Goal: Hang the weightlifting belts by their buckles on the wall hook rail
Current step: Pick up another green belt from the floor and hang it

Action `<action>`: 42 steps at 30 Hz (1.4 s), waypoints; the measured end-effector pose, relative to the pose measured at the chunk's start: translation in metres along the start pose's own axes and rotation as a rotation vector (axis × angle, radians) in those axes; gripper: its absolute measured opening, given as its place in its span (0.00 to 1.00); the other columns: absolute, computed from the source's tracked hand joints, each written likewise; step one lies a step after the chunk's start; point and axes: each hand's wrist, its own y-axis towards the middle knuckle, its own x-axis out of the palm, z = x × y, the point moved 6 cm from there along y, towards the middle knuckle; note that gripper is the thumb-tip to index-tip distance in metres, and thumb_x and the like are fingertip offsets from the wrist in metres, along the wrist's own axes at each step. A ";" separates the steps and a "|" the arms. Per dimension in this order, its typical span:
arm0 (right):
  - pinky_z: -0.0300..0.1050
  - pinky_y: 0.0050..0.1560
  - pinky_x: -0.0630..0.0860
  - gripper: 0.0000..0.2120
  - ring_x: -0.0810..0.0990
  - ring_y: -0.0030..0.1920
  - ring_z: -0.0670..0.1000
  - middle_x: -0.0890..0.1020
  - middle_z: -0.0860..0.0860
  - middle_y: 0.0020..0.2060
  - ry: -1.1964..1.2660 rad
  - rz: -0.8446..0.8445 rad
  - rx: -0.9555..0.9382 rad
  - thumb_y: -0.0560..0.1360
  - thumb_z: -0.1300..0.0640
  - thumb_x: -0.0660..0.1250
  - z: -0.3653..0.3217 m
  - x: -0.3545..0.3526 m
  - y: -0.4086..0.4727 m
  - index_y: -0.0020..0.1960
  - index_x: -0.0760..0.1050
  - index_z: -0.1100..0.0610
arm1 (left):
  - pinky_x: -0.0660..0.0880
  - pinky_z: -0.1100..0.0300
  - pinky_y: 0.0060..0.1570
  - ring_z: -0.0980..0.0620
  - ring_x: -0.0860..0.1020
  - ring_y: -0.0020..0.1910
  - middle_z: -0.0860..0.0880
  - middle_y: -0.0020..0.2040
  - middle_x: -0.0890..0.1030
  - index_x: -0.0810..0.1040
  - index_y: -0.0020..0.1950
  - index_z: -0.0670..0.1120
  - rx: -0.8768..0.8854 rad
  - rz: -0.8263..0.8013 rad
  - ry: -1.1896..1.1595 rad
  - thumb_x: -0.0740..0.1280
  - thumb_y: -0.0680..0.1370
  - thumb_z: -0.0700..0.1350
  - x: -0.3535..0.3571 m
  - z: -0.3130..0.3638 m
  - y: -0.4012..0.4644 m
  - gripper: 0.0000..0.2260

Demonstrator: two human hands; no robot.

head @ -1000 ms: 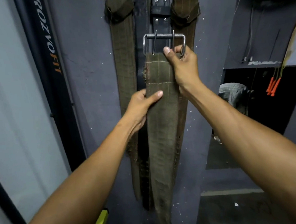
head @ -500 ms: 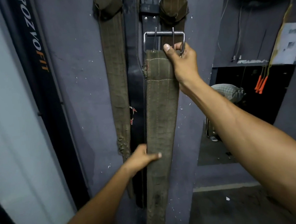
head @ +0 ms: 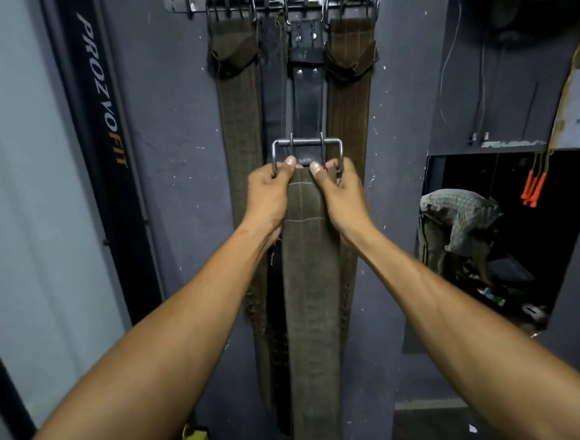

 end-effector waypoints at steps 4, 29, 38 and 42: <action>0.39 0.58 0.82 0.19 0.85 0.59 0.44 0.87 0.44 0.59 0.160 -0.171 0.113 0.79 0.47 0.72 0.062 0.002 -0.070 0.67 0.76 0.51 | 0.80 0.59 0.38 0.51 0.81 0.35 0.42 0.39 0.82 0.81 0.48 0.39 0.058 0.034 -0.024 0.67 0.83 0.44 0.000 0.019 0.000 0.09; 0.35 0.33 0.69 0.17 0.70 0.32 0.39 0.73 0.48 0.34 -0.017 -0.062 -0.101 0.85 0.45 0.61 -0.015 0.001 0.010 0.44 0.71 0.56 | 0.81 0.51 0.46 0.47 0.83 0.40 0.41 0.41 0.84 0.81 0.49 0.40 0.058 0.103 0.074 0.66 0.84 0.48 -0.007 0.009 -0.007 0.12; 0.49 0.40 0.79 0.16 0.82 0.37 0.45 0.84 0.52 0.36 -0.002 -0.092 -0.209 0.83 0.47 0.67 -0.043 0.034 0.046 0.45 0.80 0.58 | 0.79 0.35 0.56 0.32 0.82 0.54 0.30 0.52 0.83 0.77 0.55 0.31 0.235 0.116 0.447 0.58 0.86 0.54 -0.026 0.058 0.016 0.25; 0.52 0.40 0.76 0.20 0.78 0.36 0.49 0.82 0.57 0.33 -0.026 -0.070 -0.239 0.82 0.46 0.67 -0.049 0.064 0.085 0.41 0.78 0.61 | 0.80 0.39 0.54 0.37 0.84 0.52 0.35 0.49 0.85 0.79 0.53 0.33 0.300 0.171 0.540 0.57 0.86 0.54 -0.047 0.078 0.050 0.25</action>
